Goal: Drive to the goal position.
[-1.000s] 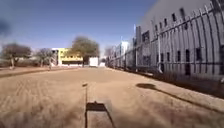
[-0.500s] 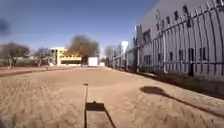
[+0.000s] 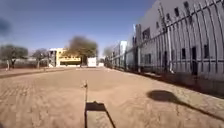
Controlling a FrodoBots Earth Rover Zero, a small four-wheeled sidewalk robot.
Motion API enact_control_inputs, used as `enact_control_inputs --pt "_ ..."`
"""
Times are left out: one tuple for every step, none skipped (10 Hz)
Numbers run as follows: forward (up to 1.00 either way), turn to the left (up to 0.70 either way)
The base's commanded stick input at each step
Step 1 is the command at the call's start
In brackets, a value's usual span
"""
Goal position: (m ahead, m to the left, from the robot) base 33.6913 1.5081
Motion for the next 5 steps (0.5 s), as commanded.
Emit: enact_control_inputs --pt "1.00 0.00" --pt "1.00 0.00" --pt "1.00 0.00" --pt "1.00 0.00" --pt "1.00 0.00"
